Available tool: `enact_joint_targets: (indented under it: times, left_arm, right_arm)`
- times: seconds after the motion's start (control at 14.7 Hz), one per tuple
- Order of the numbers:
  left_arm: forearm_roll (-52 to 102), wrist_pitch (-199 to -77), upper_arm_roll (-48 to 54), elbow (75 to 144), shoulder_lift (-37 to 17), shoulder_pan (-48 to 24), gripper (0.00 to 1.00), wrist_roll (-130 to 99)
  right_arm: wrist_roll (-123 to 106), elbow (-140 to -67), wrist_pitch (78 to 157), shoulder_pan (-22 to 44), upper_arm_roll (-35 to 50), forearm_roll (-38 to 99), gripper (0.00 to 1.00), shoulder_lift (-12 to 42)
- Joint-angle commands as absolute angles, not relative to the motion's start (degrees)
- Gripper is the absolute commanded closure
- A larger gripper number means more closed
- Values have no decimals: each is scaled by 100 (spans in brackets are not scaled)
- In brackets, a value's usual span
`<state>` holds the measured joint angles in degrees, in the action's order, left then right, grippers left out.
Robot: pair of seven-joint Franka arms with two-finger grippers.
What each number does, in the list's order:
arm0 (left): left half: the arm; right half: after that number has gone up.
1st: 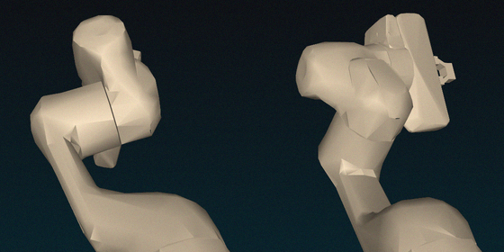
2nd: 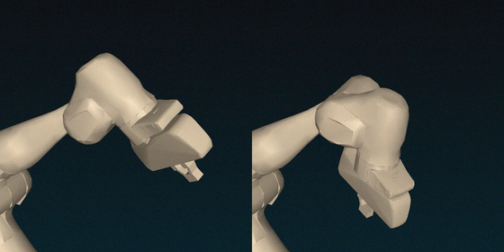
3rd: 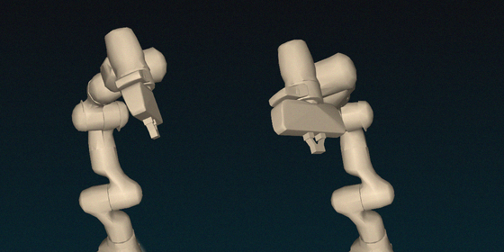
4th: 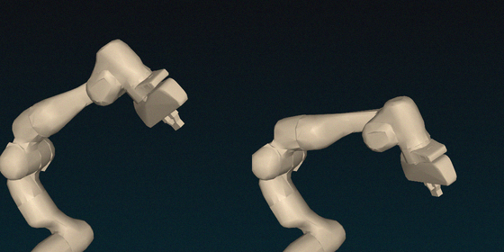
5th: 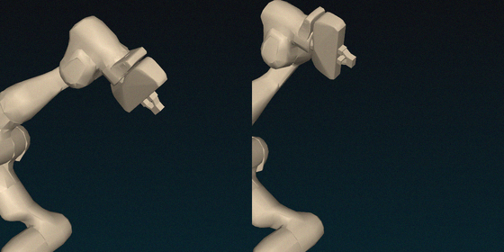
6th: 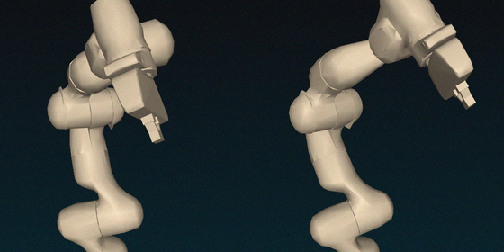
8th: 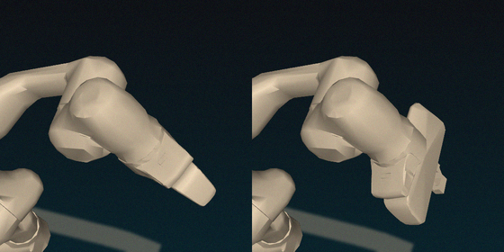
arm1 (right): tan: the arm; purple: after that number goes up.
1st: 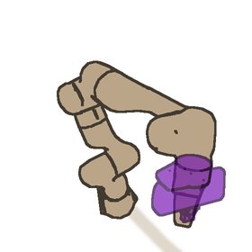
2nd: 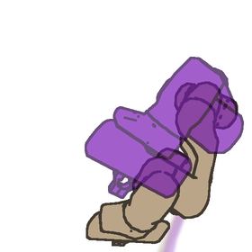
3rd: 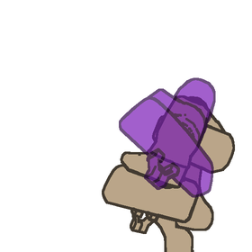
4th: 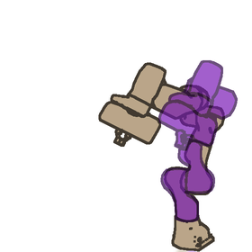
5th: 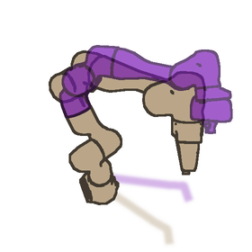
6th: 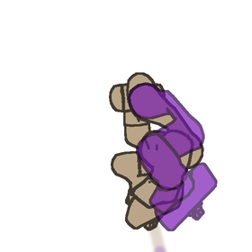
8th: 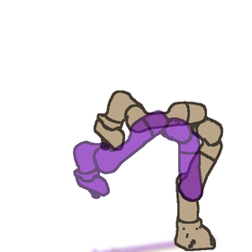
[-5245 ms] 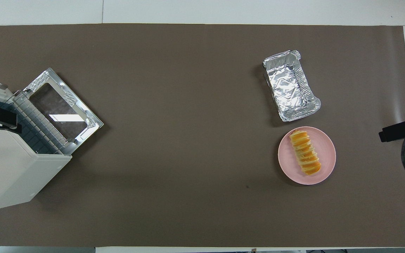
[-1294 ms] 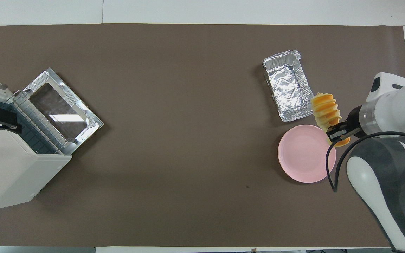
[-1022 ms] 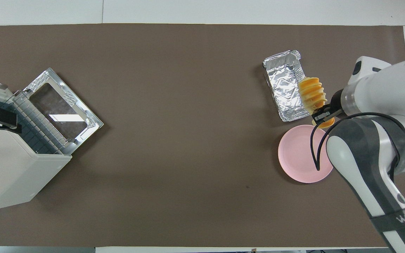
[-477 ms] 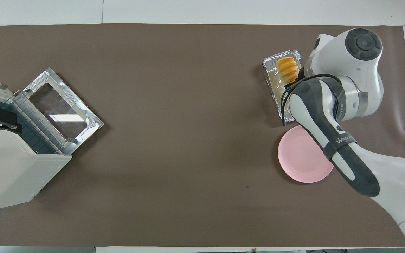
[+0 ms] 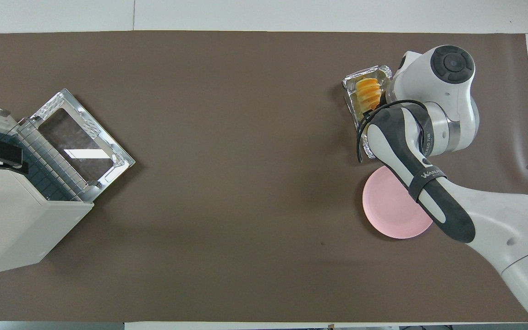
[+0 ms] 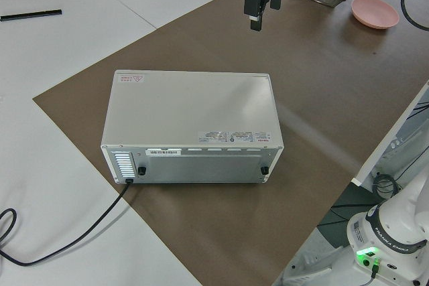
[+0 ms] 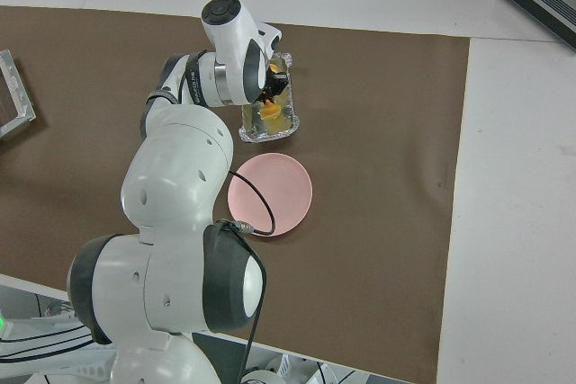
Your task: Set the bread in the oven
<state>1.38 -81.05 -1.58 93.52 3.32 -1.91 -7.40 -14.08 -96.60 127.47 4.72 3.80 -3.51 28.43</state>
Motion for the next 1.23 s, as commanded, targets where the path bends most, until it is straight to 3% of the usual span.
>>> enact_joint_targets:
  times: [0.0, 0.27, 0.41, 0.95, 1.09, 1.16]
  left_arm:
    - [176, -8095, -167, 9519, 483, -176, 0, -738]
    - [176, -8095, -167, 9519, 483, -176, 0, -747]
    - [176, -8095, -167, 9519, 483, -176, 0, -747]
    - [176, -8095, -167, 9519, 483, -176, 0, -747]
    - [176, -8095, -167, 9519, 483, -176, 0, -738]
    - [176, -8095, -167, 9519, 483, -176, 0, -747]
  right_arm:
    - [-1231, -9800, 12736, 457, 396, -404, 1, 2698]
    - [-1028, -9003, 11263, 448, 396, -316, 0, 2540]
    - [-1107, -8641, 10995, 343, 396, -439, 0, 2575]
    - [-1767, -9070, 12822, 26, 343, -738, 0, 3128]
    - [-1740, -9245, 13094, 18, 343, -730, 11, 3138]
    - [-1749, -9350, 13226, 0, 343, -729, 22, 3138]
